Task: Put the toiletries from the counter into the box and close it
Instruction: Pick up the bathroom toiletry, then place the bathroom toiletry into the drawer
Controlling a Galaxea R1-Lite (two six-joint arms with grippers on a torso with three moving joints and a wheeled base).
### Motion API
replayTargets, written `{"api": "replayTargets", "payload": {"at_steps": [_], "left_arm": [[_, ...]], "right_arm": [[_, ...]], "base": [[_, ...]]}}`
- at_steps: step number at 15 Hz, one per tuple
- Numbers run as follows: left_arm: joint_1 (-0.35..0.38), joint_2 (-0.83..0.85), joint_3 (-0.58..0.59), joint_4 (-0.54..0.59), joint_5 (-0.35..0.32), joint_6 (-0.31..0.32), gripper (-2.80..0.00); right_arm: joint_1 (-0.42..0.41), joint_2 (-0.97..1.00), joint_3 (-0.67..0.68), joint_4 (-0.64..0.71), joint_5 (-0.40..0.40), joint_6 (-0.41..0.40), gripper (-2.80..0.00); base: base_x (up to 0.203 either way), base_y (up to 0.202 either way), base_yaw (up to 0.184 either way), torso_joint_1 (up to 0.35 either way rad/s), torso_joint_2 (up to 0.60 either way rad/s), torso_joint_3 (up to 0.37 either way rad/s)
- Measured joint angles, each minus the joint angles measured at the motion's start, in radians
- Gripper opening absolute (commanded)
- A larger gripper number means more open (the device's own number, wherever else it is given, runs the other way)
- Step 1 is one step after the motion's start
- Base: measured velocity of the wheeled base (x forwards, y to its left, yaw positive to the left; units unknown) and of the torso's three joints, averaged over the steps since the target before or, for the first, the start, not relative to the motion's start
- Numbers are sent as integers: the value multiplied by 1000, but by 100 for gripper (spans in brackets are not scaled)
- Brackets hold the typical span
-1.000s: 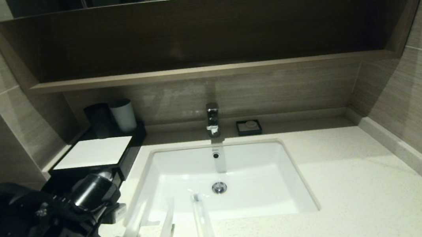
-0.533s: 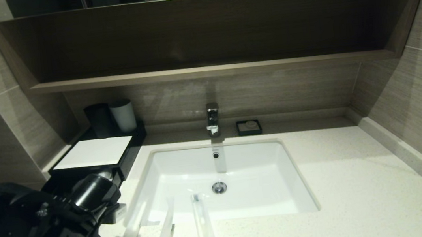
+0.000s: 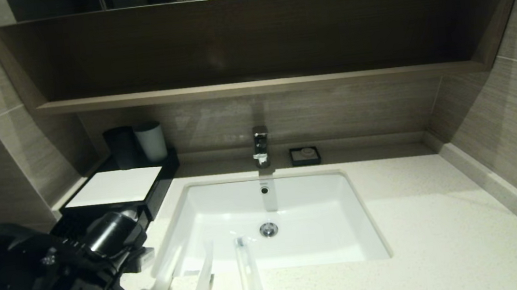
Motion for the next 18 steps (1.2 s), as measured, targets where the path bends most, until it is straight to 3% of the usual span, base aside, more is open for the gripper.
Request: {"api": "replayTargets", "payload": {"at_steps": [7, 18], "left_arm": [[9, -90, -26, 1, 7, -14, -280], [138, -191, -107, -31, 70, -32, -280]], "right_arm": [[0, 0, 0, 0, 0, 0, -280], [0, 0, 0, 0, 0, 0, -280]], "base": [[0, 0, 0, 0, 0, 0], [0, 0, 0, 0, 0, 0]]}}
